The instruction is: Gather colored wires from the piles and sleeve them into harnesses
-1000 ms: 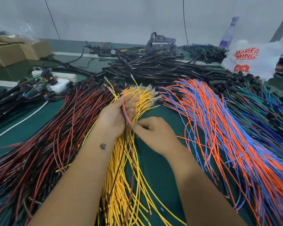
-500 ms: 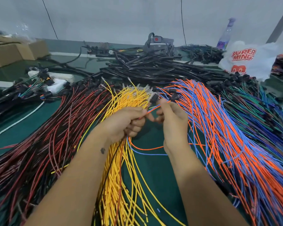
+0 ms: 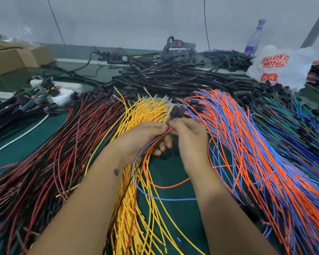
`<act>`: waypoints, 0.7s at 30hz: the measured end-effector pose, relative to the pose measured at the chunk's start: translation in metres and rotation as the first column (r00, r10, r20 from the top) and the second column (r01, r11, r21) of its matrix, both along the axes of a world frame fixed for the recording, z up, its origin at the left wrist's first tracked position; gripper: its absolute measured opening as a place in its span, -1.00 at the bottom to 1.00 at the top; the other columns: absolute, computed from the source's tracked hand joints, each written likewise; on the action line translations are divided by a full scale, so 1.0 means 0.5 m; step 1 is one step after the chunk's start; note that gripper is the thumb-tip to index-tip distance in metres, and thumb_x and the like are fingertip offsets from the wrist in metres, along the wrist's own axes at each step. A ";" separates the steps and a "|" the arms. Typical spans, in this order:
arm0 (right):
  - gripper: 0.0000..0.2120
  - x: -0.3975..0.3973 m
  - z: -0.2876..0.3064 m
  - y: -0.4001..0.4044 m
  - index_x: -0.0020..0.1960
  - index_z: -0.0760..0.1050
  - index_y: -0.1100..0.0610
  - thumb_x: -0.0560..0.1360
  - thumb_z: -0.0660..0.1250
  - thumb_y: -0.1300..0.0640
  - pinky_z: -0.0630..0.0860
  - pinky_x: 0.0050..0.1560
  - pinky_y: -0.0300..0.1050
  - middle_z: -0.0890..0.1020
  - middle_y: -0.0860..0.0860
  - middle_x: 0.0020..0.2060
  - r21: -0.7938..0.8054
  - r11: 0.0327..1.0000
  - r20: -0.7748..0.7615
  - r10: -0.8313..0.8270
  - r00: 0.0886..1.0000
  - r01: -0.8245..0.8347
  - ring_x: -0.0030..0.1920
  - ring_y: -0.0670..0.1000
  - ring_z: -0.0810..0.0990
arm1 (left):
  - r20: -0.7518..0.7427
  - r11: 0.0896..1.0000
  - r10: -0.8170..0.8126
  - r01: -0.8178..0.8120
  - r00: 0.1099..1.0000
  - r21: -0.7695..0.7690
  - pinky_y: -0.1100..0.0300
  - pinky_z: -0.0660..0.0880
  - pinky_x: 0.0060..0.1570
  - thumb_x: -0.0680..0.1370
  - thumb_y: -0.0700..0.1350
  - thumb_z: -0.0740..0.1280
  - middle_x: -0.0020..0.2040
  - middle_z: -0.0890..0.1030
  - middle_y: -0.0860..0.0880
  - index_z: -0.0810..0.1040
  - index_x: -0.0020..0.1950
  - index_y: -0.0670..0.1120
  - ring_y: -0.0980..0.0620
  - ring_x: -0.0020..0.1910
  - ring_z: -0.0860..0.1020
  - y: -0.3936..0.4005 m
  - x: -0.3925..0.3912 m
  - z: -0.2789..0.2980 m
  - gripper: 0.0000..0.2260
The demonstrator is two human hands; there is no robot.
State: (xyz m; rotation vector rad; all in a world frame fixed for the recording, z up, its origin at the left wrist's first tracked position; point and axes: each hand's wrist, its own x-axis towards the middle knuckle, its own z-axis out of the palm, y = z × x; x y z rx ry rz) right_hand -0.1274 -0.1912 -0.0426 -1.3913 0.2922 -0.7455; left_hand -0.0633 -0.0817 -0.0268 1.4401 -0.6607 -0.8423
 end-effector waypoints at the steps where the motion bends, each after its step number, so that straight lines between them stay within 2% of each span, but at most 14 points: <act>1: -0.68 0.001 -0.002 0.005 -0.43 0.43 0.27 0.50 0.29 0.34 0.39 -0.40 -0.22 0.42 0.12 -0.53 -0.039 0.999 -0.019 0.026 0.999 -0.027 -0.52 0.03 0.44 | 0.009 1.000 0.010 -0.010 1.000 -0.001 0.32 0.39 -0.49 0.66 -0.13 0.12 -0.39 0.54 -0.02 0.54 -0.23 -0.13 0.10 -0.47 0.42 0.001 0.000 0.001 -0.67; 4: -0.72 0.003 -0.004 0.006 -0.38 0.49 0.21 0.51 0.34 0.27 0.42 -0.20 -0.01 0.47 0.18 -0.36 -0.089 0.996 -0.071 0.010 0.997 -0.017 -0.34 0.12 0.50 | -0.026 0.999 0.029 -0.029 0.999 -0.015 0.34 0.29 -0.56 0.67 -0.14 0.10 -0.43 0.46 0.00 0.46 -0.23 -0.13 0.13 -0.53 0.35 0.002 0.001 0.000 -0.70; 6: -0.72 0.004 -0.004 0.004 -0.38 0.49 0.14 0.49 0.37 0.27 0.38 -0.14 -0.07 0.46 0.04 -0.34 -0.115 0.993 -0.072 -0.037 0.997 0.029 -0.27 0.01 0.47 | -0.063 1.000 0.012 -0.013 0.998 -0.022 0.37 0.18 -0.58 0.67 -0.12 0.10 -0.45 0.36 0.03 0.54 -0.27 -0.04 0.16 -0.55 0.25 0.003 0.001 0.000 -0.64; 8: -0.62 0.002 -0.004 0.004 -0.46 0.44 0.02 0.49 0.37 0.28 0.30 -0.18 -0.19 0.40 -0.07 -0.39 -0.137 0.990 -0.055 -0.046 0.997 0.038 -0.31 -0.08 0.39 | -0.061 1.000 -0.014 0.014 0.998 -0.005 0.38 0.10 -0.58 0.67 -0.10 0.08 -0.46 0.26 0.07 0.60 -0.35 0.03 0.17 -0.54 0.16 0.003 0.001 -0.001 -0.54; 11: -0.58 0.004 -0.012 0.005 -0.48 0.37 0.04 0.54 0.34 0.20 0.27 -0.22 -0.18 0.38 -0.06 -0.41 -0.218 0.975 -0.042 -0.047 0.998 0.037 -0.33 -0.10 0.36 | -0.077 1.000 -0.010 0.010 0.997 0.001 0.39 0.07 -0.61 0.67 -0.08 0.09 -0.47 0.19 0.08 0.53 -0.33 -0.01 0.19 -0.56 0.11 0.003 0.000 0.000 -0.60; 13: -0.69 0.007 -0.016 0.015 -0.34 0.43 0.10 0.55 0.27 0.02 0.36 -0.19 -0.08 0.46 -0.03 -0.36 -0.273 0.962 -0.078 0.003 0.997 -0.024 -0.28 -0.09 0.41 | -0.059 0.996 0.077 -0.079 0.995 -0.038 0.41 0.08 -0.62 0.66 -0.08 0.10 -0.50 0.21 0.09 0.42 -0.28 -0.04 0.20 -0.59 0.12 -0.003 -0.003 0.001 -0.68; 14: -0.74 0.007 -0.017 0.024 -0.23 0.50 0.09 0.53 0.24 -0.05 0.45 -0.11 -0.04 0.53 -0.06 -0.30 -0.252 0.962 -0.097 0.079 0.992 -0.101 -0.22 -0.09 0.48 | -0.039 0.985 0.154 -0.157 0.987 -0.076 0.41 0.10 -0.62 0.66 -0.10 0.11 -0.50 0.23 0.08 0.40 -0.25 -0.05 0.20 -0.60 0.16 -0.008 -0.004 0.002 -0.71; 16: -0.83 0.010 -0.019 0.043 0.05 0.54 -0.18 0.48 0.26 -0.09 0.52 0.14 -0.02 0.63 -0.19 -0.12 -0.200 0.931 -0.107 0.289 0.951 -0.306 -0.03 -0.15 0.58 | -0.058 0.925 0.305 -0.311 0.950 -0.219 0.39 0.14 -0.58 0.66 -0.11 0.10 -0.47 0.28 0.07 0.41 -0.20 -0.04 0.19 -0.57 0.21 -0.011 0.002 0.006 -0.75; 17: -0.73 0.011 -0.020 0.051 0.14 0.46 -0.32 0.46 0.29 -0.09 0.51 0.18 -0.07 0.63 -0.26 -0.07 -0.251 0.900 -0.135 0.333 0.933 -0.358 0.02 -0.20 0.58 | -0.131 0.881 0.326 -0.351 0.936 -0.317 0.39 0.14 -0.56 0.67 -0.09 0.08 -0.46 0.26 0.08 0.40 -0.18 -0.03 0.20 -0.55 0.21 -0.008 0.008 0.008 -0.75; 18: -0.63 0.011 -0.019 0.058 0.21 0.39 -0.37 0.45 0.32 -0.07 0.50 0.14 -0.11 0.62 -0.27 -0.08 -0.326 0.866 -0.180 0.336 0.925 -0.378 -0.01 -0.23 0.57 | -0.231 0.836 0.287 -0.361 0.930 -0.412 0.41 0.13 -0.57 0.67 -0.05 0.05 -0.46 0.23 0.09 0.38 -0.15 -0.02 0.21 -0.56 0.18 -0.001 0.015 0.010 -0.76; 19: -0.55 0.012 -0.017 0.063 0.28 0.34 -0.33 0.46 0.36 -0.02 0.51 0.04 -0.10 0.62 -0.22 -0.13 -0.370 0.844 -0.224 0.324 0.919 -0.388 -0.10 -0.19 0.56 | -0.321 0.796 0.209 -0.352 0.924 -0.493 0.42 0.11 -0.59 0.66 -0.01 0.04 -0.46 0.21 0.10 0.36 -0.14 -0.01 0.22 -0.56 0.15 0.008 0.022 0.012 -0.77; 21: -0.43 0.010 -0.005 0.069 0.42 0.26 -0.10 0.49 0.39 0.12 0.42 -0.21 -0.05 0.55 -0.07 -0.33 -0.313 0.837 -0.308 0.358 0.882 -0.449 -0.30 -0.04 0.46 | -0.405 0.734 0.074 -0.325 0.911 -0.597 0.45 0.10 -0.60 0.64 0.06 0.02 -0.45 0.17 0.11 0.35 -0.13 0.01 0.22 -0.54 0.08 0.024 0.034 0.016 -0.77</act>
